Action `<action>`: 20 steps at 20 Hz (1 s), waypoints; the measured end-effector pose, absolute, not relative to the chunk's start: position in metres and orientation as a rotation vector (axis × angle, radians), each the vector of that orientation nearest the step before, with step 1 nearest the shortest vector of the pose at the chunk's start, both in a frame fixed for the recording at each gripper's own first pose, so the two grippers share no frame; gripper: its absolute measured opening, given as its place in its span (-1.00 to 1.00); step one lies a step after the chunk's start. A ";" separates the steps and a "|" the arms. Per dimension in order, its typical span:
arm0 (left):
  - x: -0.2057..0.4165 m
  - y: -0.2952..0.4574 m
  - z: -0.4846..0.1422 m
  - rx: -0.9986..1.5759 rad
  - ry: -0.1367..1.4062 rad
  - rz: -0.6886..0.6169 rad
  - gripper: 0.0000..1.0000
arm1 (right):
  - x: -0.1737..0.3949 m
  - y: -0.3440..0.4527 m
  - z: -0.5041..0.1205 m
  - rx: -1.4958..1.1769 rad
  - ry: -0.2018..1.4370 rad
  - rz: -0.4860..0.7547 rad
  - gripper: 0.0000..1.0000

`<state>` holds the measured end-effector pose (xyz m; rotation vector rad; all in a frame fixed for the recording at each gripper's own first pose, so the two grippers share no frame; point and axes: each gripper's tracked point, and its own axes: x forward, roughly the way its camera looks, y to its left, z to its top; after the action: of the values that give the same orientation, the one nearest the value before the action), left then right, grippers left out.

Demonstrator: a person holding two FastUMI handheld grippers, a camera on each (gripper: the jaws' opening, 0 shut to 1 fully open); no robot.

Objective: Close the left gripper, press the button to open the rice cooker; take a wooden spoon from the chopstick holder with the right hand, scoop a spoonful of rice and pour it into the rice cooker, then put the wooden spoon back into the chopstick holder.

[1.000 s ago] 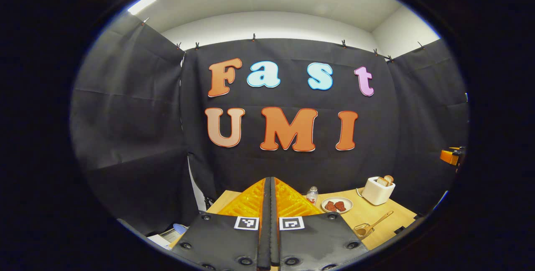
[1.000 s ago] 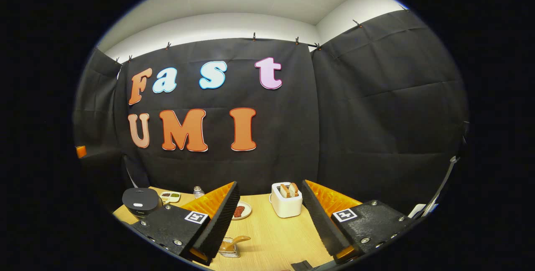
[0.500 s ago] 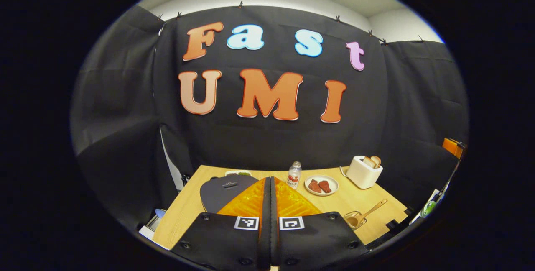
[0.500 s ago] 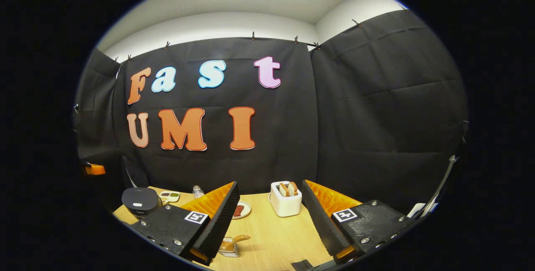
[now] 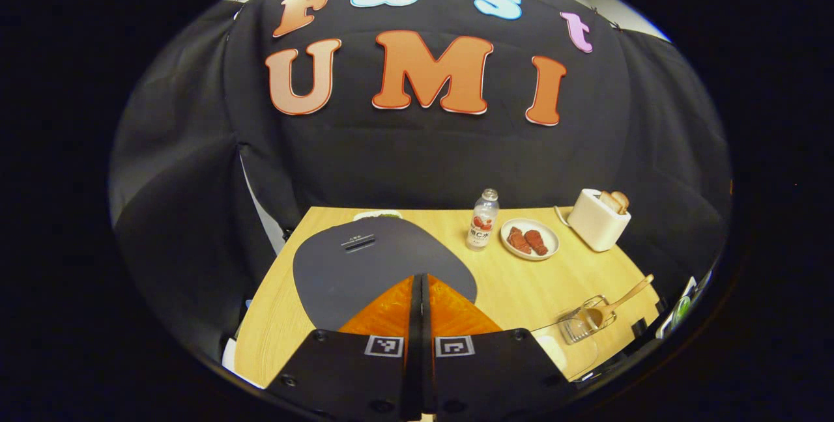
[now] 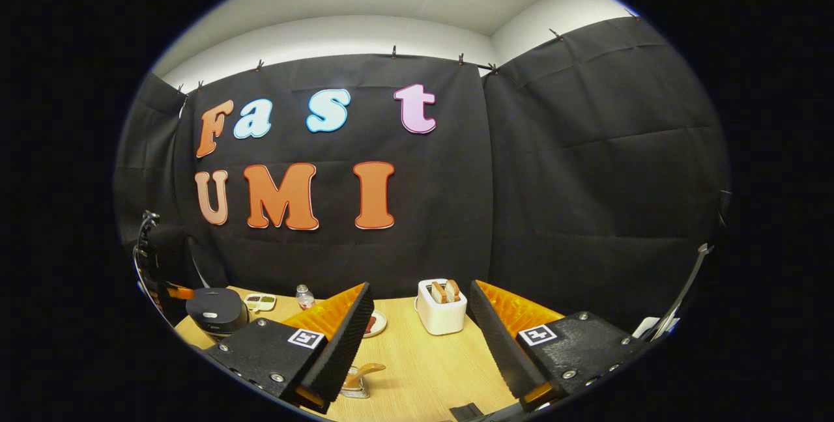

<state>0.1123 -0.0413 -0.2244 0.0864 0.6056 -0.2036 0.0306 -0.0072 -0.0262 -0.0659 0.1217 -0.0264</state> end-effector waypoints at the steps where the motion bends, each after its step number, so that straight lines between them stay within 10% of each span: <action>1: 0.116 -0.041 -0.235 0.089 0.632 -0.209 -0.93 | 0.030 -0.007 -0.027 -0.066 0.126 -0.029 0.96; 20: 0.117 -0.036 -0.297 0.215 0.768 -0.170 -0.89 | 0.036 -0.014 -0.044 -0.068 0.189 -0.054 0.86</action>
<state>0.1168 -0.0362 -0.2966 0.2146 0.7685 -0.1698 0.0364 -0.0135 -0.0443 -0.0679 0.1889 -0.0536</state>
